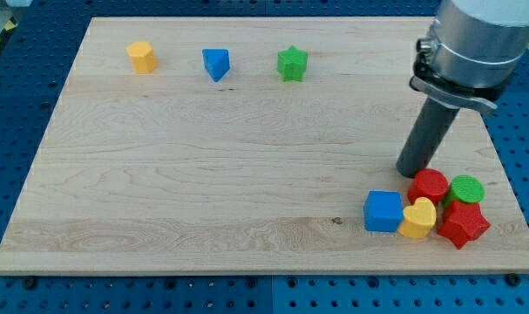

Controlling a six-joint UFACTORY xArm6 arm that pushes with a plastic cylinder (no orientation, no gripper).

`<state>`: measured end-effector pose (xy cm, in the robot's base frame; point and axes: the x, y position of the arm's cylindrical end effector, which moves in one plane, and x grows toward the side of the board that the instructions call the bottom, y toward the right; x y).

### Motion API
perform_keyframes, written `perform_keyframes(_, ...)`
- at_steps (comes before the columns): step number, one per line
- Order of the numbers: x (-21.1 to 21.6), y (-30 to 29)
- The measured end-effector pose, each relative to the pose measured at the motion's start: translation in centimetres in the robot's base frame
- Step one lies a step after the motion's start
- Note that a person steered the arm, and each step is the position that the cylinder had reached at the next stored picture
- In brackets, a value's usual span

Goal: Move the green star to the top left side of the blue cube

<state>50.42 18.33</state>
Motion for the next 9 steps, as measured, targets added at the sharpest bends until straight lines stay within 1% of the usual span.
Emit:
perform_keyframes(1,-0.2,0.5)
perform_keyframes(2,-5.9,-0.6)
perform_keyframes(3,-12.9,-0.5)
perform_keyframes(4,-20.7,-2.0)
perform_keyframes(5,-25.7,-8.4)
perform_keyframes(6,-27.5,-15.3)
perform_keyframes(7,-24.4,-16.7)
perform_keyframes(8,-19.3,-15.0)
perform_keyframes(9,-14.1,-10.7)
